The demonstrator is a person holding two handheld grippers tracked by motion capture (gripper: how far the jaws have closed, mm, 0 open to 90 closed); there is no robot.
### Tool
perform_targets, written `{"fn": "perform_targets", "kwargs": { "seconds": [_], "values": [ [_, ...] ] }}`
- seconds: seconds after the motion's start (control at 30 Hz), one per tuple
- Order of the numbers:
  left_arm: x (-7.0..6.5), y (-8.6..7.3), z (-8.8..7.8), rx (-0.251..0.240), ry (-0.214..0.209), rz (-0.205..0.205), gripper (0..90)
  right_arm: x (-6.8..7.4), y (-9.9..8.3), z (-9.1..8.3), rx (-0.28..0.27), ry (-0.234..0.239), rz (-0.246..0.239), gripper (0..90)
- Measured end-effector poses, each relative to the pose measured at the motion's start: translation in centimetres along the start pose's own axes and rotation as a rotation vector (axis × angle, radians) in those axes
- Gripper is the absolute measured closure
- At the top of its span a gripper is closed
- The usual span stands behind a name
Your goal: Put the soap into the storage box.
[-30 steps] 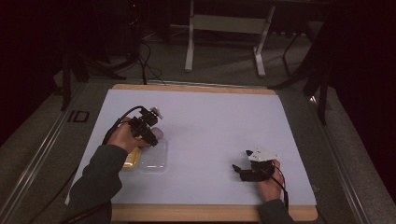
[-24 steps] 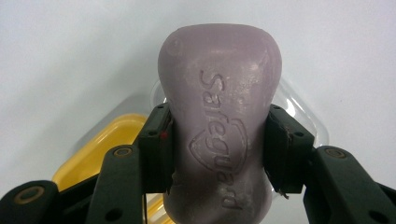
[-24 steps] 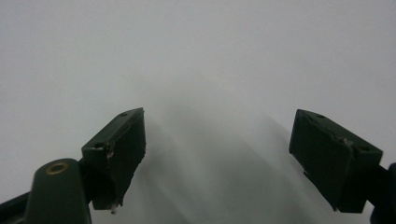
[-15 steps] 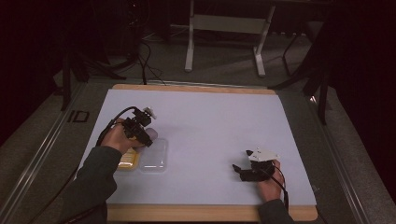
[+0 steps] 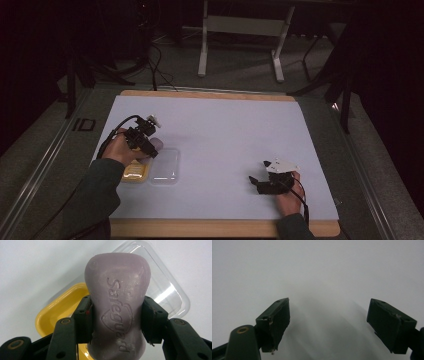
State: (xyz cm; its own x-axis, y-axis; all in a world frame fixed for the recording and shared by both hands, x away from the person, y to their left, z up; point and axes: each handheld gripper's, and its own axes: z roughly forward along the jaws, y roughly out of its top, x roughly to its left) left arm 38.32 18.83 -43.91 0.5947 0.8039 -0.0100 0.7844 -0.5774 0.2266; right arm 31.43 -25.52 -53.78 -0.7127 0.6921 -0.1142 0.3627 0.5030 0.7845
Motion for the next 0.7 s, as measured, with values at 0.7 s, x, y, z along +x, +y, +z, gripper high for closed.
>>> {"fn": "perform_targets", "kwargs": {
  "seconds": [0.7],
  "values": [
    [0.5,-1.2,0.2,0.002,0.015,-0.038,50.1,0.0,0.0,0.0,-0.003,-0.004,-0.007,18.2]
  ]
}}
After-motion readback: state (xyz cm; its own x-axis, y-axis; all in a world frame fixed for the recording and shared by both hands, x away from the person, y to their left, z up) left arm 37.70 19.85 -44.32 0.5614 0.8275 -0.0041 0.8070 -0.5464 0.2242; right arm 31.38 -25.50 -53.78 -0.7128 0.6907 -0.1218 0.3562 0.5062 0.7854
